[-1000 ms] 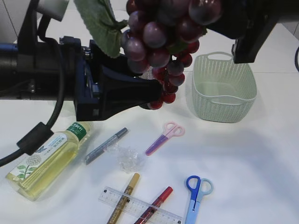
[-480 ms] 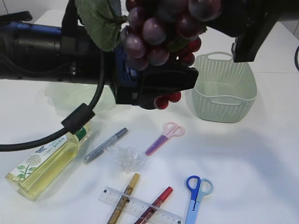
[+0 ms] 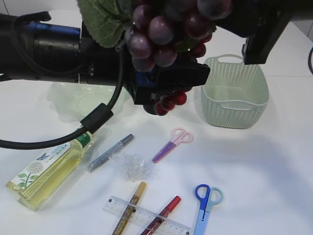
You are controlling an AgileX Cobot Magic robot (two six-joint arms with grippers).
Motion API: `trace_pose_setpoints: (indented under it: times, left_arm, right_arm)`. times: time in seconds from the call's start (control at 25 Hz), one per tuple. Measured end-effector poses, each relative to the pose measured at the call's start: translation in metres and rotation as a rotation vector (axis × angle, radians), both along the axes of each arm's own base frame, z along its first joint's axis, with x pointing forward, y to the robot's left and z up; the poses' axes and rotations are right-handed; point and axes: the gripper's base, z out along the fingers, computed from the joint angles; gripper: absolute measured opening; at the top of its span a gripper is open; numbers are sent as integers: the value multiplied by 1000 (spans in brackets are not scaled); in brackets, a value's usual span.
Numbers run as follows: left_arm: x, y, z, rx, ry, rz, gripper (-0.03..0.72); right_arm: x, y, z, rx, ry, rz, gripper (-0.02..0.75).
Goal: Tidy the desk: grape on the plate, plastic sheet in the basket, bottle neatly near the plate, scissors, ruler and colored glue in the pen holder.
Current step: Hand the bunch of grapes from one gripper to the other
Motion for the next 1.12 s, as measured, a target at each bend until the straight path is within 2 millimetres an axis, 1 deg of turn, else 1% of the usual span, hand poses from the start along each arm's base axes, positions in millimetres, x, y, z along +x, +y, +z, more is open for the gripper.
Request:
trace_pose_setpoints:
  times: [0.12, 0.2, 0.36, 0.6, 0.92, 1.12]
  left_arm:
    - [0, 0, 0, 0, 2, 0, 225]
    - [0, 0, 0, 0, 2, 0, 193]
    - [0, 0, 0, -4, 21, 5, 171]
    - [0, 0, 0, -12, 64, 14, 113]
    - [1, 0, 0, -10, 67, 22, 102]
    - [1, 0, 0, -9, 67, 23, 94]
  right_arm:
    - [0, 0, 0, 0, 0, -2, 180]
    - [0, 0, 0, 0, -2, -2, 180]
    - [0, 0, -2, -18, -8, 1, 180]
    - [0, 0, -4, -42, -17, 5, 180]
    - [0, 0, -4, -50, -21, 7, 182]
    - [0, 0, -4, -50, -21, 7, 198]
